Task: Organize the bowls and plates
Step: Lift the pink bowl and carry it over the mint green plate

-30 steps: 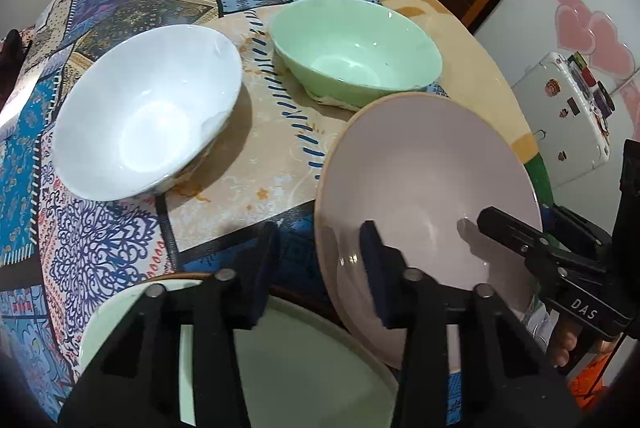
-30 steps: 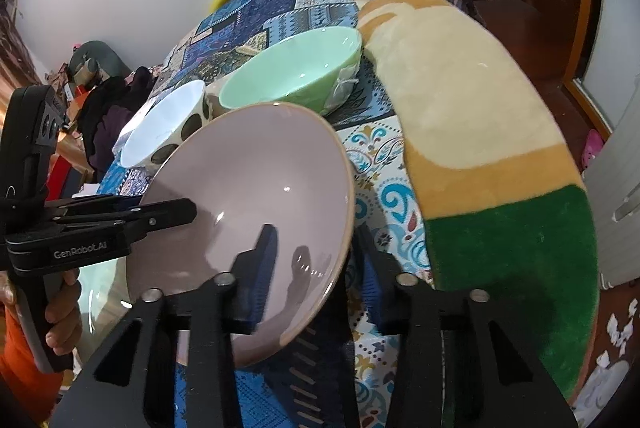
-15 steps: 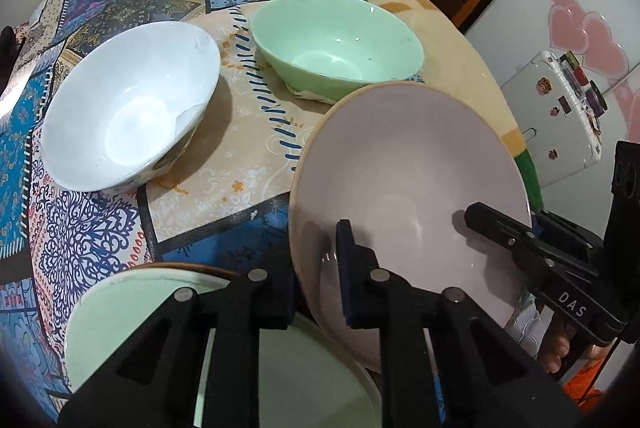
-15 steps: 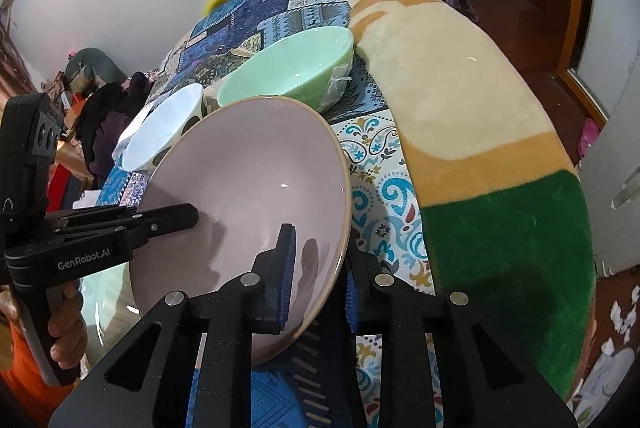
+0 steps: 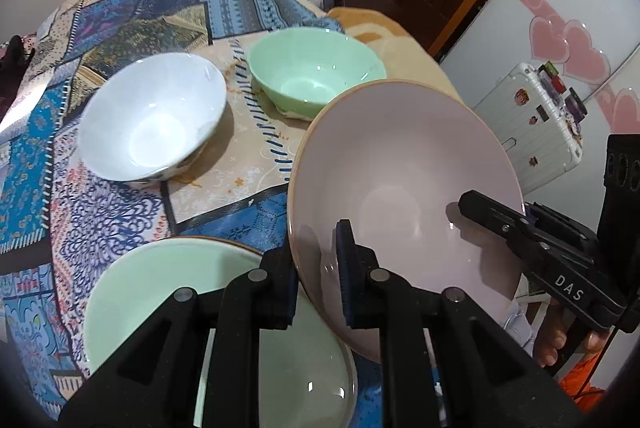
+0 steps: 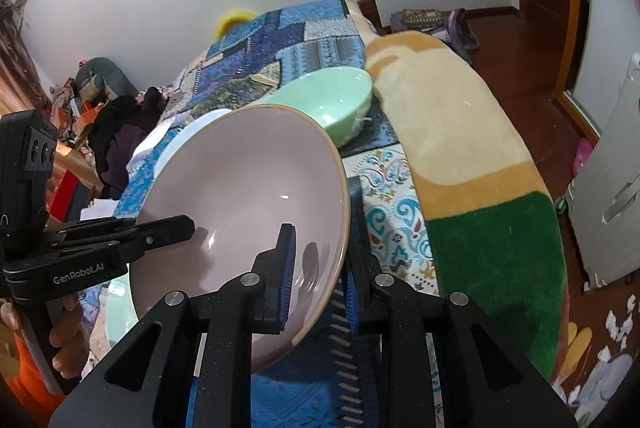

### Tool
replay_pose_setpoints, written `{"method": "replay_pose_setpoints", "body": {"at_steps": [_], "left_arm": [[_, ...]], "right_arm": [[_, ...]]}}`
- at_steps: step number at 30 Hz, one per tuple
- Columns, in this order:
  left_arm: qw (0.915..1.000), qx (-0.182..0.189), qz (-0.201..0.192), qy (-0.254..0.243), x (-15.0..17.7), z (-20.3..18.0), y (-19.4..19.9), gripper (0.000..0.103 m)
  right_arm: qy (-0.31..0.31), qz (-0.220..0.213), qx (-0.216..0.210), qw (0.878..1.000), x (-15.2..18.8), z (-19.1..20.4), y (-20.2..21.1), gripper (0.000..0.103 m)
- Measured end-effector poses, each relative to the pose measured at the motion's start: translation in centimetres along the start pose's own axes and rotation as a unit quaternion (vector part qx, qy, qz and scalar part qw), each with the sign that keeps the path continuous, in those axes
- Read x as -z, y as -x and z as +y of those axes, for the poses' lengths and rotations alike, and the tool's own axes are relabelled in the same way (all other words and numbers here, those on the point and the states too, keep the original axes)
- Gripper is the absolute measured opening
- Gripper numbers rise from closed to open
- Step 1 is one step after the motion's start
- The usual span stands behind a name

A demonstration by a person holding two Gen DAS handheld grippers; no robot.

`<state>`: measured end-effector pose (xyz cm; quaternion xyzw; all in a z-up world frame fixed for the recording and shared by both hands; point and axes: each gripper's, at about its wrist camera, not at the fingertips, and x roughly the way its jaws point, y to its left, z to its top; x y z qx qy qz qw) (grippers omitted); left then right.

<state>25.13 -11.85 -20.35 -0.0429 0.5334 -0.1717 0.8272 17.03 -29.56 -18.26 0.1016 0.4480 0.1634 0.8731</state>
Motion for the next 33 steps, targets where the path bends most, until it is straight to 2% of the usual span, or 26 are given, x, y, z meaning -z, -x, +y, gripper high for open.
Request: {"method": "replay_pose_setpoints", "body": {"at_steps": [12, 20, 33], "left_arm": [[0.9988, -0.01, -0.043, 0.021, 2.5, 2.2, 5.7, 0.016], [0.9964, -0.02, -0.067, 0.048, 5.1, 5.5, 9.5, 0.016], [0.9885, -0.059, -0.097, 0.1, 11.0, 11.9, 15.0, 0.016]], "right_arm": [[0.041, -0.006, -0.012, 0.999, 0.4, 5.0, 0.7, 0.019], [0.072, 0.0, -0.028, 0.997, 1.3, 9.3, 0.0, 0.019], [0.13, 0.026, -0.069, 0.989, 3.3, 17.0, -2.0, 0.019]]}}
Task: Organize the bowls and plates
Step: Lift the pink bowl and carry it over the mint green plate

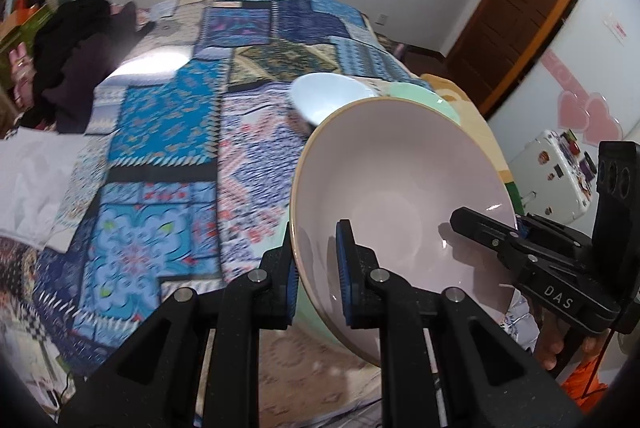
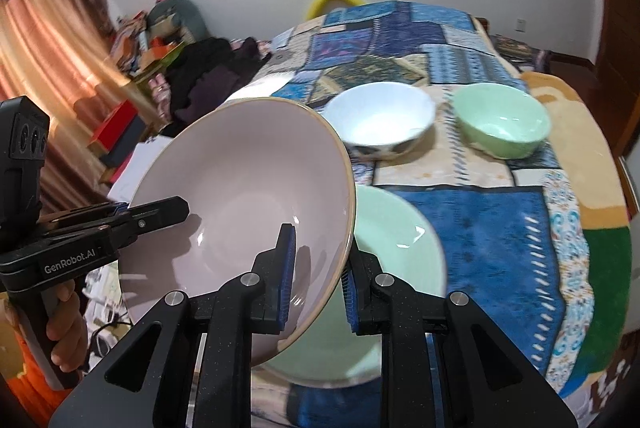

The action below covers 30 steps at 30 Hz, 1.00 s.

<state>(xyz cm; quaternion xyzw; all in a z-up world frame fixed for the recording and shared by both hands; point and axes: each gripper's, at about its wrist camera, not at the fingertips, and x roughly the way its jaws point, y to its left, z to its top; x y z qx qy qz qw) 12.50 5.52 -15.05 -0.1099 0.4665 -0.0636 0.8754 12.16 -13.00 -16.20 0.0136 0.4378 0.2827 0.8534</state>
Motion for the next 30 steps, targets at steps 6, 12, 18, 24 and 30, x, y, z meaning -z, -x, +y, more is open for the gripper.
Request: {"method": "replay_pose_setpoints", "body": {"at_steps": [6, 12, 18, 24, 30], "left_arm": [[0.9994, -0.016, -0.011, 0.028, 1.6, 3.5, 2.0, 0.016], [0.998, -0.031, -0.015, 0.053, 3.0, 6.4, 3.0, 0.016], [0.9958, -0.047, -0.01, 0.077, 4.2, 9.3, 3.1, 0.016], [0.9935, -0.059, 0.001, 0.097, 5.2, 11.5, 2.4, 0.016], [0.9913, -0.062, 0.019, 0.114, 6.3, 13.4, 1.2, 0.016]], "right_arm": [[0.025, 0.014, -0.015, 0.999, -0.1, 2.8, -1.4, 0.019], [0.051, 0.029, -0.029, 0.998, -0.2, 5.4, -3.1, 0.019], [0.066, 0.057, -0.048, 0.995, -0.1, 7.3, -5.4, 0.019], [0.078, 0.083, -0.057, 0.992, 0.2, 8.8, -7.2, 0.019], [0.082, 0.113, -0.059, 0.988, 0.9, 9.4, -9.2, 0.019]]}}
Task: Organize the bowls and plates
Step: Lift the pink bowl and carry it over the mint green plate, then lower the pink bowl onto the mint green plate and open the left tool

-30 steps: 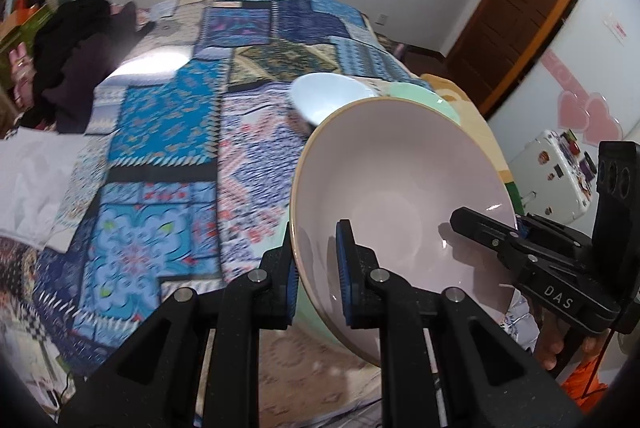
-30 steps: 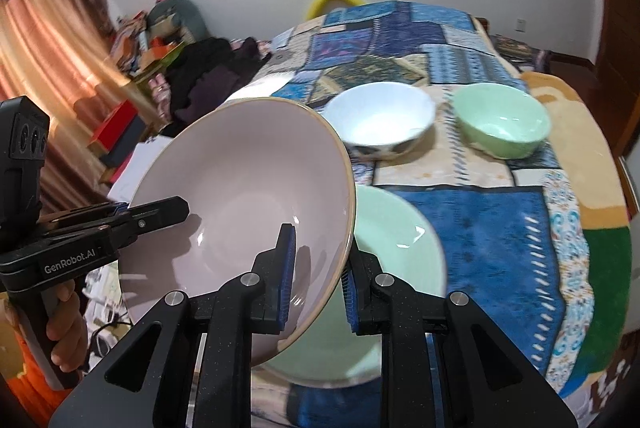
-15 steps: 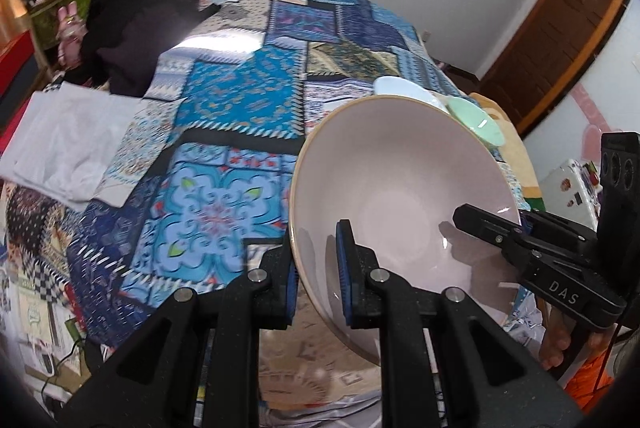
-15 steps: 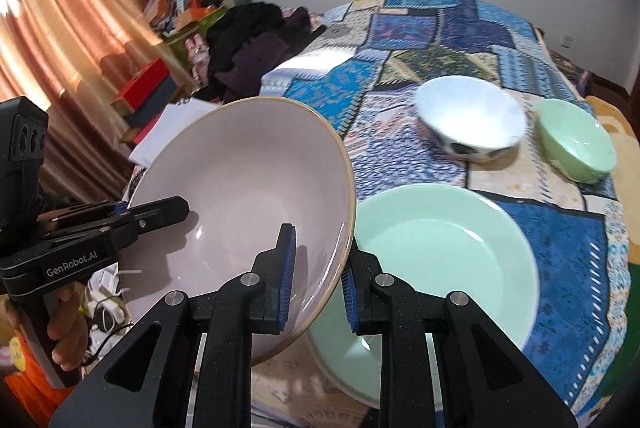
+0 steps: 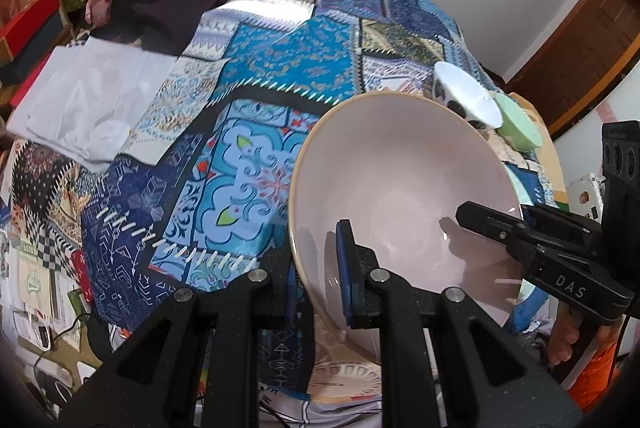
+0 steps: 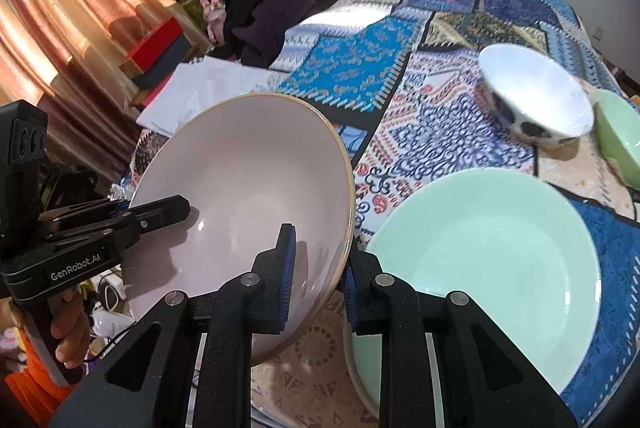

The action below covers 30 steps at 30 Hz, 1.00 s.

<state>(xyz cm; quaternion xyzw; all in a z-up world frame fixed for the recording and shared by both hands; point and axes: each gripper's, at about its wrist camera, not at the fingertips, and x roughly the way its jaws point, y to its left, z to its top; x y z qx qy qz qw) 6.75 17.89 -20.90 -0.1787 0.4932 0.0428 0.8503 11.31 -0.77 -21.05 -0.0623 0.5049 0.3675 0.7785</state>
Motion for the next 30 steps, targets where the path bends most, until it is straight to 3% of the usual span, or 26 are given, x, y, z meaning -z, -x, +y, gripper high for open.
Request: {"method": "replay_pose_setpoints", "body": {"at_steps": [14, 30], "left_arm": [[0.9988, -0.01, 0.042, 0.023, 1.6, 2.8, -3.3, 0.016], [0.9987, -0.022, 0.041, 0.022, 1.7, 2.8, -3.5, 0.016]], "right_arm": [[0.01, 0.049, -0.003, 0.999, 0.5, 0.7, -3.3, 0.019], [0.011, 0.033, 0.003, 0.999, 0.3, 0.3, -2.4, 0.024]]}}
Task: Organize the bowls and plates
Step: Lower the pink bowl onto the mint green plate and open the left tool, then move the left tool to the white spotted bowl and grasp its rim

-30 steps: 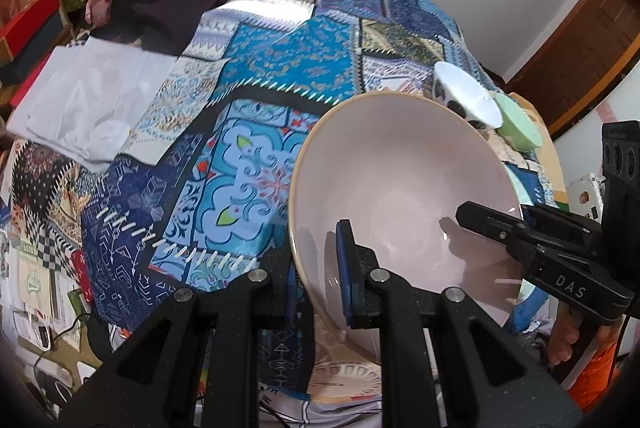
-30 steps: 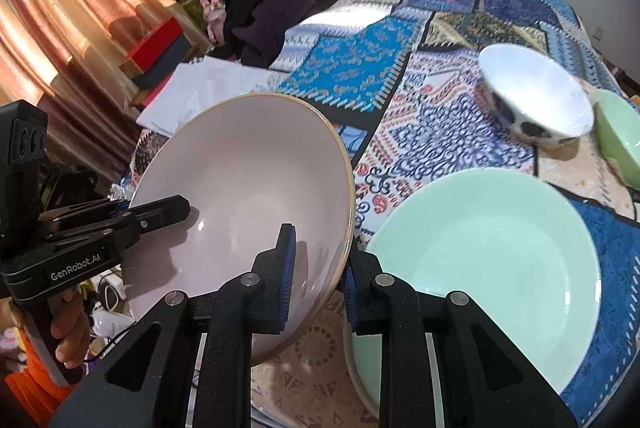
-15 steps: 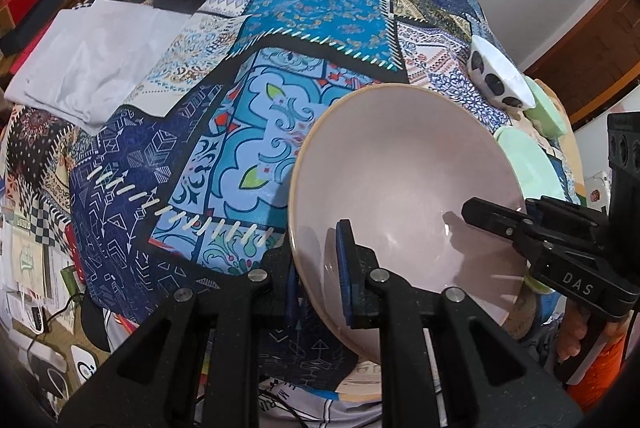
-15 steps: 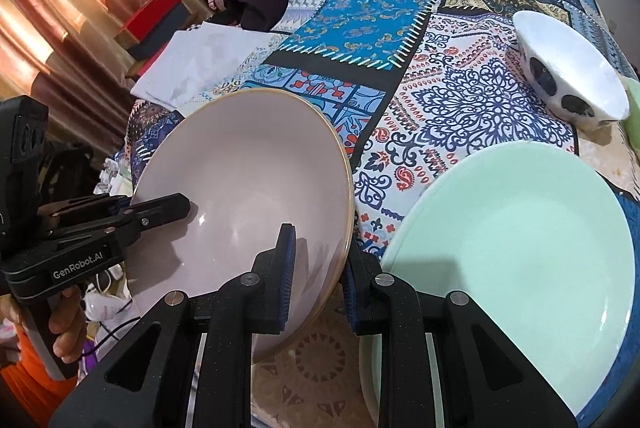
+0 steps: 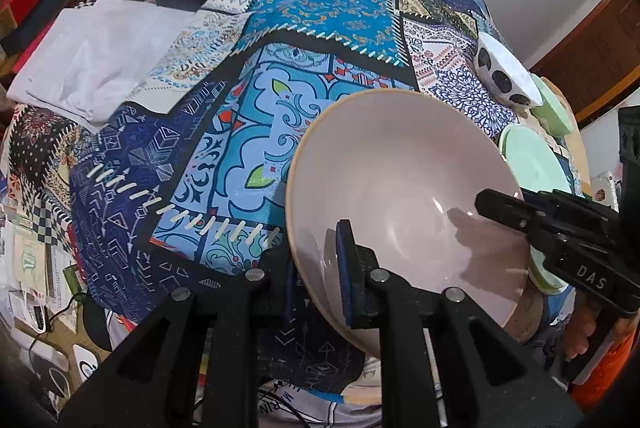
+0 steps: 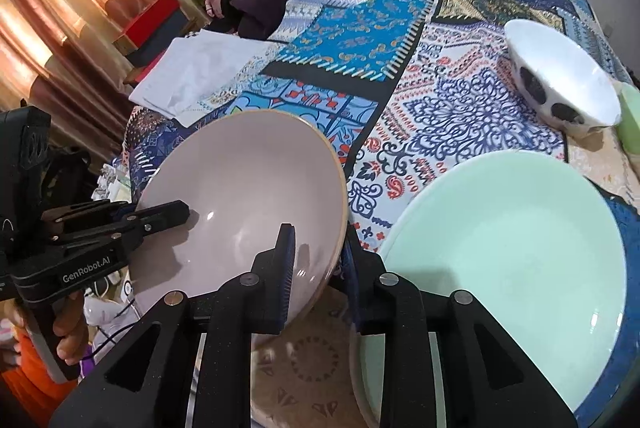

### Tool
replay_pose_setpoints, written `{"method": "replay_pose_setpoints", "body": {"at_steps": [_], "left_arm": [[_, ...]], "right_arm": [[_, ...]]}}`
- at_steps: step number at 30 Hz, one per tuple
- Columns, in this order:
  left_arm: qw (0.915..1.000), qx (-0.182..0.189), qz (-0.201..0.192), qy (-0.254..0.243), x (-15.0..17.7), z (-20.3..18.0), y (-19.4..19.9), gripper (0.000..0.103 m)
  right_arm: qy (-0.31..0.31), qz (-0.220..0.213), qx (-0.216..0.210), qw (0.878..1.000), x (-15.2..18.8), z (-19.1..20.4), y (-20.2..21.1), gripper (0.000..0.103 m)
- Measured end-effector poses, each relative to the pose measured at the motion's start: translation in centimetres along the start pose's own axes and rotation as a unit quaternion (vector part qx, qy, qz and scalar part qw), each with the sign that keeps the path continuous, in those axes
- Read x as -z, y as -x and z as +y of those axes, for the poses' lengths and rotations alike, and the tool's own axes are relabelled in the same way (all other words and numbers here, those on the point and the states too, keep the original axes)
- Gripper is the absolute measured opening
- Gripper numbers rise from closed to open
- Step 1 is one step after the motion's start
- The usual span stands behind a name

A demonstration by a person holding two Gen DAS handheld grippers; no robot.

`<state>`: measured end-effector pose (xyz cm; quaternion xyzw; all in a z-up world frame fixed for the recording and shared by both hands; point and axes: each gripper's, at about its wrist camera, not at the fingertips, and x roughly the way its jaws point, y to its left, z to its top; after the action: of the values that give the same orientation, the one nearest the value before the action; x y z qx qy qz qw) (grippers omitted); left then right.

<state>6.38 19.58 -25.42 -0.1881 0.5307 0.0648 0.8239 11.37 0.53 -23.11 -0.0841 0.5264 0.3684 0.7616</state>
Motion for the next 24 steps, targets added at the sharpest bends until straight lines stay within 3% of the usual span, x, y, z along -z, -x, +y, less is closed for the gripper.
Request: {"method": "replay_pose_setpoints", "body": {"at_steps": [17, 22, 24], "left_arm": [[0.9966, -0.022, -0.072, -0.033, -1.7, -2.9, 6.4, 0.017], [0.993, -0.018, -0.098, -0.062, -3.5, -5.9, 7.8, 0.027], [0.9909, -0.018, -0.109, -0.077, -4.3, -7.3, 8.0, 0.037]], "right_arm": [[-0.012, -0.084, 0.01, 0.996, -0.5, -3.3, 7.4, 0.027], [-0.021, -0.123, 0.036, 0.992, -1.0, -5.4, 10.2, 0.035], [-0.025, -0.136, 0.046, 0.989, -1.3, -6.4, 11.1, 0.036]]}}
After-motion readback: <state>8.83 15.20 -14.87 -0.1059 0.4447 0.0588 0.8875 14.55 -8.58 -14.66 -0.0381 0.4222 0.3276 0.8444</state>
